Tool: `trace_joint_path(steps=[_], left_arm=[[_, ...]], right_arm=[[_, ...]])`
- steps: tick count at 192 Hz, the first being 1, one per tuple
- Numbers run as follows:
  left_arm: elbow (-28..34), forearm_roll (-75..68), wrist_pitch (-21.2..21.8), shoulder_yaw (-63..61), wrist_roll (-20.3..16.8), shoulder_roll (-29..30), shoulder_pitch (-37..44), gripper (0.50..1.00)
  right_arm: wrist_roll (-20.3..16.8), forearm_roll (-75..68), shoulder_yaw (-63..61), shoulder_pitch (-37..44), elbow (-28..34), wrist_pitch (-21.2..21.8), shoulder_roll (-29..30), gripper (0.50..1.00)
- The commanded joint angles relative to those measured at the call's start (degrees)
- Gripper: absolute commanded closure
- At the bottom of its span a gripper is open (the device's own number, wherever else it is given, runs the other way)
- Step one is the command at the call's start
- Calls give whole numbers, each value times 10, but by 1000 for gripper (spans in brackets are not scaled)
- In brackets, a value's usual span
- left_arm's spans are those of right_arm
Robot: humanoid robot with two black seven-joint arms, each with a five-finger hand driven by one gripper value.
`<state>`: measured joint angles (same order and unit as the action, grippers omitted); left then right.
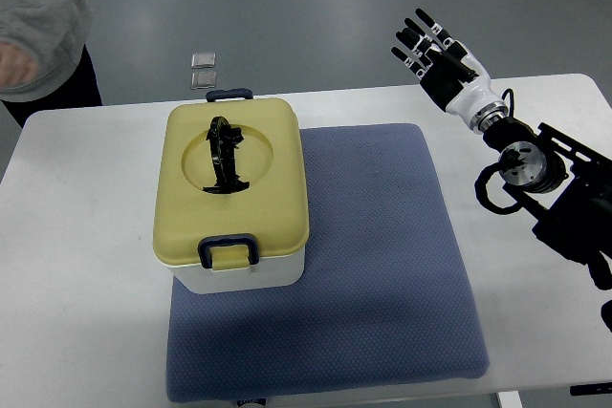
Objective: Open white storage box with right hand
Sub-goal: 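Move the right hand over the yellow lid toward its black handle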
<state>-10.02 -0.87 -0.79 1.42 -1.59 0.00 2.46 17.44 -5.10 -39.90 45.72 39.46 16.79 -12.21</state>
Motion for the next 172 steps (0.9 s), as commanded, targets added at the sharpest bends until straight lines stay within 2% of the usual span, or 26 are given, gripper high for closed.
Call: trace_joint_path(steps=[1,60,86,106,144,172], left_arm=[[-1,0,-1,-2,0,0,0,500],[0,0,-1,1,0,0,-2,500],[-1,0,-1,1,0,0,-3,500],[-2,0,-1,0,0,0,-3,500],[-4,0,-1,-1,0,0,-4,500],[-6,-1,-2,-1,0,0,-4,500]], right_arm=[[0,0,0,1,0,0,0,570],[0,18,2,7,0,4,-4,572],[-20,124,12,31,1,11,-13,572],[-28,235,32,55,2,35,-33,572],[-30,486,125,166,47,85,-75,572],[-27,541,279,292,69,98,-91,572]])
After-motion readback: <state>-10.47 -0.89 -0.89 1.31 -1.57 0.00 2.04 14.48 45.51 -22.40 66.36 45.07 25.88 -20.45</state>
